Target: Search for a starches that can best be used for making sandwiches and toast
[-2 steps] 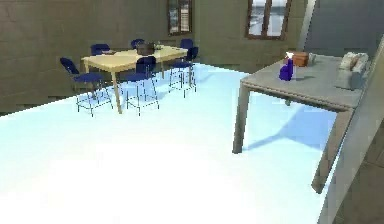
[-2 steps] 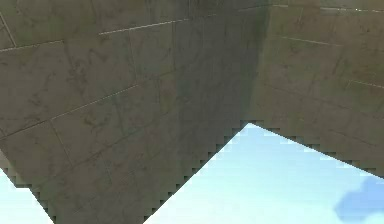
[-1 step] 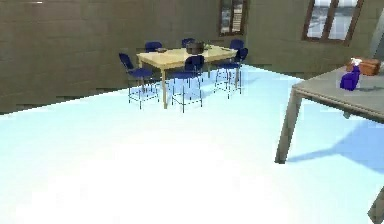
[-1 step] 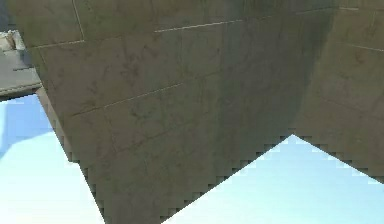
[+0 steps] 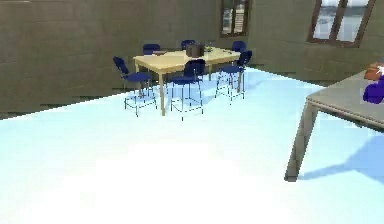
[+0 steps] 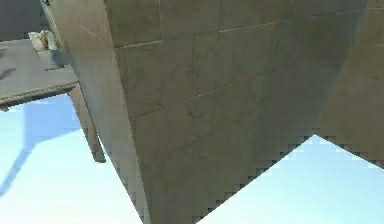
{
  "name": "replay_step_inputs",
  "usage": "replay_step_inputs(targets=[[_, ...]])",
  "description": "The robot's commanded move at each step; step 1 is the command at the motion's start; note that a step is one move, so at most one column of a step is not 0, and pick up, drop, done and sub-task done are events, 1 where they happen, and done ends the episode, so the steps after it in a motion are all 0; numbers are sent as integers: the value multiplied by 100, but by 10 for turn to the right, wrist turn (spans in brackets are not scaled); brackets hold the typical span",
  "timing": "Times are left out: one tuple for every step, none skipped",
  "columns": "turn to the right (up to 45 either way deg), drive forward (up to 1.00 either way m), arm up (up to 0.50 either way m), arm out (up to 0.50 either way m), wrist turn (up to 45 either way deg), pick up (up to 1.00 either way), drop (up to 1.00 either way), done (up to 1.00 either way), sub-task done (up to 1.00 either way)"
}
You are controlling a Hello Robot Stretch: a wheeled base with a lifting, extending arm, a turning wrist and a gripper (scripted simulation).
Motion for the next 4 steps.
replay_step_inputs(targets=[[120,0,0,0,0,0,0,0,0],[0,100,0,0,0,0,0,0,0],[0,80,0,0,0,0,0,0,0],[390,0,0,0,0,0,0,0,0]])
